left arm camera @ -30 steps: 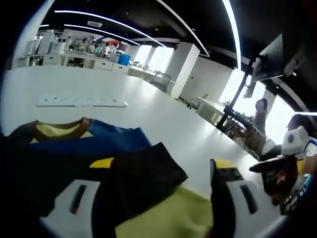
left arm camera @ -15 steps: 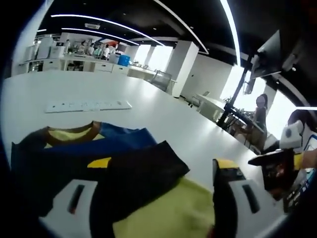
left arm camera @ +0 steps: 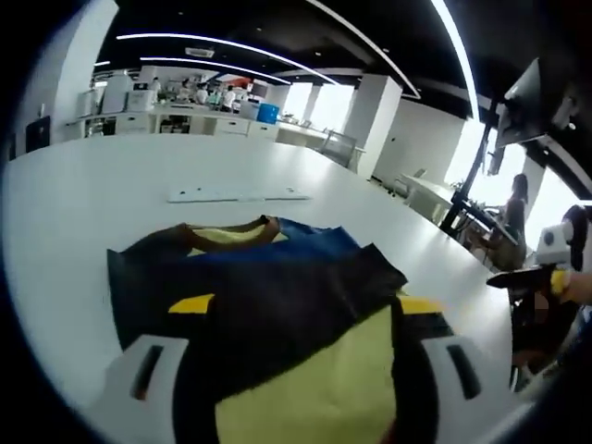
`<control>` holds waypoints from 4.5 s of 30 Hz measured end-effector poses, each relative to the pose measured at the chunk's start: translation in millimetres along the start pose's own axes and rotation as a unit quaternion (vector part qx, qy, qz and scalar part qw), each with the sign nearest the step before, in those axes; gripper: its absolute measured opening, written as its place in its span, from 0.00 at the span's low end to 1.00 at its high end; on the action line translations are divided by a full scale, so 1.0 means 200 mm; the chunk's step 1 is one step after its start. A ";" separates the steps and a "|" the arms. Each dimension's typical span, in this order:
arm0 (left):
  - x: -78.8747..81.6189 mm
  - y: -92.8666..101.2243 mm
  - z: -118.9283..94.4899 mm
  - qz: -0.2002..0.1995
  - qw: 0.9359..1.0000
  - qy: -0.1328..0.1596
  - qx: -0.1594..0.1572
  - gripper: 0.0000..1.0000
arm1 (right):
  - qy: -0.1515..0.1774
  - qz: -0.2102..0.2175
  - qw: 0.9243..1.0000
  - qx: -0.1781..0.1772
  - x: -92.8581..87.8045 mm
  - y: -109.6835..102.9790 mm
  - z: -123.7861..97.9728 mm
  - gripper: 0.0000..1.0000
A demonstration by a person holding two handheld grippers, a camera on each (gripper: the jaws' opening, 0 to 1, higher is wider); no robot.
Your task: Fold the garment on the visible template until the final outline fits inside the template.
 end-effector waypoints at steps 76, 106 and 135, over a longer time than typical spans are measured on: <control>-0.25 -0.59 -0.32 -0.231 0.959 -0.012 0.165 0.00 | -0.048 -0.048 0.997 -0.025 -0.09 0.04 0.03 0.99; -0.12 -0.31 -0.50 0.068 0.997 -0.034 0.009 0.78 | -0.067 -0.087 0.994 -0.013 -0.09 -0.03 0.06 1.00; -0.25 -0.05 -0.83 0.098 0.992 -0.062 -0.045 0.70 | -0.084 -0.121 0.989 0.004 -0.14 -0.12 0.04 0.99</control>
Point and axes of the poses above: the point that each gripper's makers call its tool centre point, and the gripper's own axes: z roughly forward along the fingers, y roughly to its right, x roughly out of its top, the point moved 2 cm from there along -z, roughly backward along the fingers, and after that the axes turned 2 degrees about y, right-handed, at the moved point
